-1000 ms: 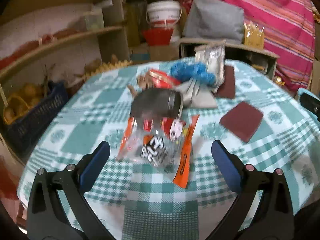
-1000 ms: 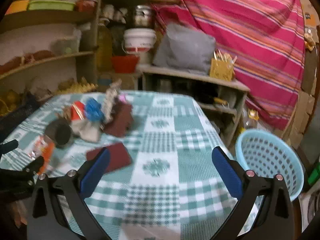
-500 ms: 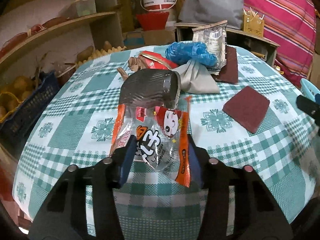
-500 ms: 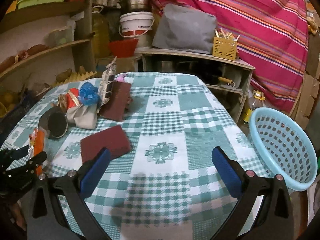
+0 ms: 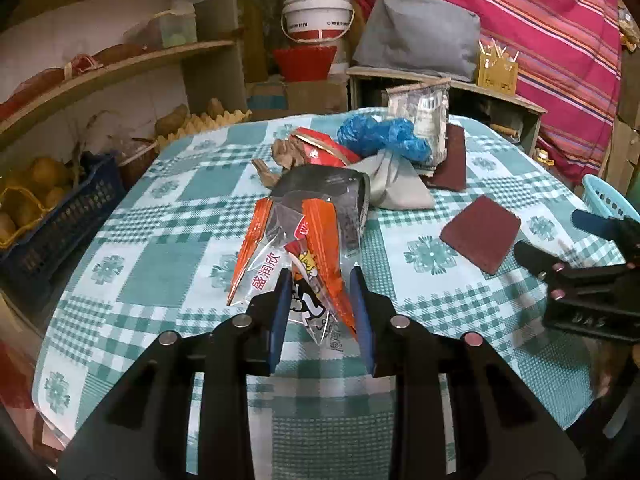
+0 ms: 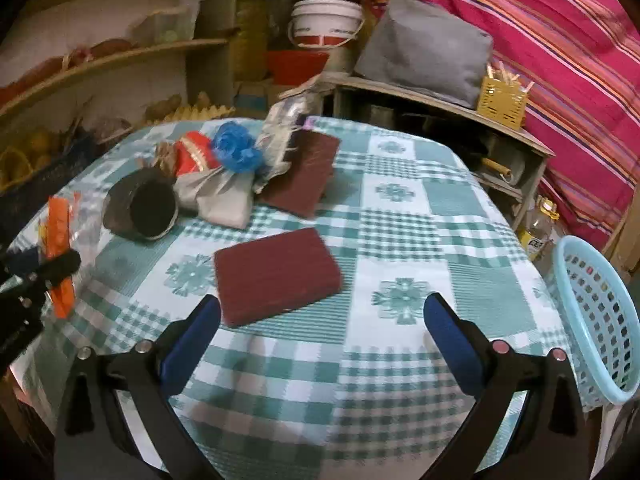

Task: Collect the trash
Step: 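Close the right tool on the maroon scouring pad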

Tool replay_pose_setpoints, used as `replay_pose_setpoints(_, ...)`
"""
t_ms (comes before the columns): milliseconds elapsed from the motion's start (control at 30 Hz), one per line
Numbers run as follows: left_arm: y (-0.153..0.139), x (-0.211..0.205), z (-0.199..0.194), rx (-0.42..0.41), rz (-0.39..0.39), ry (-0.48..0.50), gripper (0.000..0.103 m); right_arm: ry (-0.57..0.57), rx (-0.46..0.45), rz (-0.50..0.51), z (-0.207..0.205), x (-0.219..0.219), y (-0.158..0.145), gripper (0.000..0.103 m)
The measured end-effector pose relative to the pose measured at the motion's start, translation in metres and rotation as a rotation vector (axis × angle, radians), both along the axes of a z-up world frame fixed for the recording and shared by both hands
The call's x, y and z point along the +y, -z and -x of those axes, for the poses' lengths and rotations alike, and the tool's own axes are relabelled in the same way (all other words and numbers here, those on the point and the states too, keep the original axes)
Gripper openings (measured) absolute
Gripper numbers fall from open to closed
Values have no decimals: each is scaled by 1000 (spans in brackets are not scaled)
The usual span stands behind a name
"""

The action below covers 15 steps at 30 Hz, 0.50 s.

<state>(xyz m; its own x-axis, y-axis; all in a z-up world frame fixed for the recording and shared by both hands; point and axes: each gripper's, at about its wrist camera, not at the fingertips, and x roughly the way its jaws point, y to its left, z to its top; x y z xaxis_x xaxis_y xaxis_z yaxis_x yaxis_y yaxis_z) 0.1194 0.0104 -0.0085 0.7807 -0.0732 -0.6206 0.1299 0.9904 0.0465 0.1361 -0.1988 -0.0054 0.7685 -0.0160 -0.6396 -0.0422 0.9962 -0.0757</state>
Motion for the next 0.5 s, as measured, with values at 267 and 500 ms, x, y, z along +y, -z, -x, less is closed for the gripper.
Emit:
replay_pose_setpoints(267,-8,17,-25,-5,11,-36,28,-32,70,-1,-19,15,7,99)
replay_pose_setpoints(500,-6,27,-41,22,37,-57,28,-24,130,4,-35,16,14,99)
